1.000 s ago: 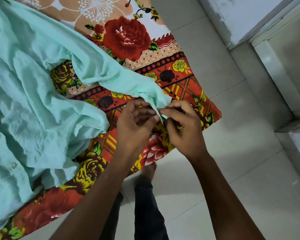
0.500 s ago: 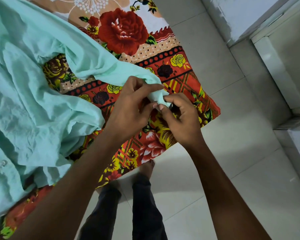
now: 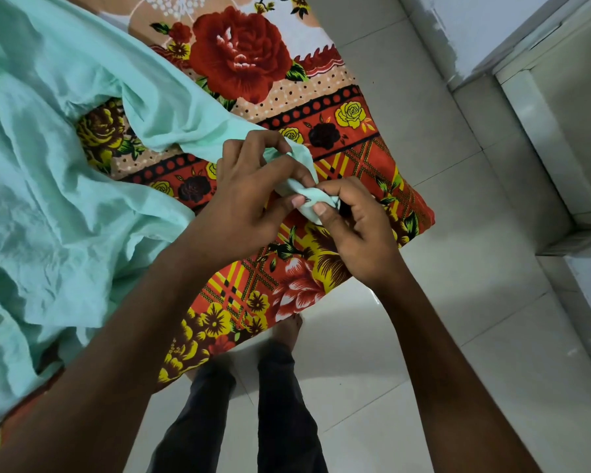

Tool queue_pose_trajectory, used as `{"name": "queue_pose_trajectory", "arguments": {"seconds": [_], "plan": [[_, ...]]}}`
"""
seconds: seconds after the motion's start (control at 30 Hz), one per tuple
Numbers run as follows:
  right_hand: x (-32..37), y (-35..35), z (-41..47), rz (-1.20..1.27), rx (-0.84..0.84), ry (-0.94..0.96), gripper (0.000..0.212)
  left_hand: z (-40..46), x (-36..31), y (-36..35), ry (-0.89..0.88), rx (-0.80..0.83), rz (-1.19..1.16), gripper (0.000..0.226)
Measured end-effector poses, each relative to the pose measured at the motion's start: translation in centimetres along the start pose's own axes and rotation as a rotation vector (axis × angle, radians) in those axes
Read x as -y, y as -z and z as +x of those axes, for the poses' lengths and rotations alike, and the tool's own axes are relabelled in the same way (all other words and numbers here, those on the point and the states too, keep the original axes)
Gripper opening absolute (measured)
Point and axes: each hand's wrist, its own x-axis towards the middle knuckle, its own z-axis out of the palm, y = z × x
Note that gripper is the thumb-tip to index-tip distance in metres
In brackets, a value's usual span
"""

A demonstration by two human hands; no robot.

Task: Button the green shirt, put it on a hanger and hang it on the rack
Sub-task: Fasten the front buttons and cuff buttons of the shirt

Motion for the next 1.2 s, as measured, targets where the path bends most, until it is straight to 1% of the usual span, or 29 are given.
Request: {"name": "queue_pose_trajectory", "arguments": {"seconds": [0.07,0.13,0.23,0.33,0.43,0.63,0.73,0.8,0.93,1.03,1.1,1.17,1.2], "plan": [[0.0,0.0,0.0,0.004,0.003,-0.002,0.025,0.0,0.3,-0.2,0.009,-0.013,-0.019,0.021],[0.0,0.0,-0.1,0.006,0.003,0.001,0.025,-0.2,0.2,-0.3,0.026,-0.045,-0.055,0.024],[-0.1,-0.1,-0.2,0.017,-0.005,-0.009,0.025,-0.4,-0.3,-0.2,0.029,-0.15,-0.058,0.029],[-0.1,-0.2,-0.2,0.026,-0.02,-0.02,0.026,-0.5,-0.8,-0.3,-0.029,-0.234,-0.04,0.017],[0.0,-0.3,-0.2,0.033,-0.035,-0.027,0.026,-0.8,-0.9,-0.5,-0.093,-0.23,-0.064,0.007],[0.9,-0.9,-0.4,0.03,-0.075,-0.054,0.025,-1.1,-0.8,-1.0,-0.063,-0.207,-0.081,0.012],[1.3,-1.3,-0.5,0.006,-0.159,-0.051,0.021,-1.1,-1.0,-1.0,0.001,-0.213,-0.143,0.009],[1.4,-1.5,-0.5,-0.052,-0.215,-0.027,0.018,-1.2,-1.0,-1.1,0.066,-0.203,-0.2,0.005],[1.5,-2.2,-0.5,-0.138,-0.303,0.014,0.018,-1.3,-1.4,-1.6,0.211,-0.193,-0.221,0.007],[1.7,-2.6,-0.7,-0.106,-0.428,-0.061,0.022,-1.1,-2.0,-1.8,0.309,-0.24,-0.29,0.004],[2.0,-2.5,-0.9,-0.095,-0.551,-0.117,0.023,-1.0,-2.3,-1.8,0.357,-0.29,-0.317,0.003],[2.3,-2.5,-1.1,-0.1,-0.654,-0.133,0.02,-1.1,-2.6,-1.7,0.381,-0.327,-0.331,0.002],[2.5,-2.5,-1.3,-0.095,-0.664,-0.131,0.017,-1.2,-2.7,-1.7,0.394,-0.333,-0.344,0.001]]}}
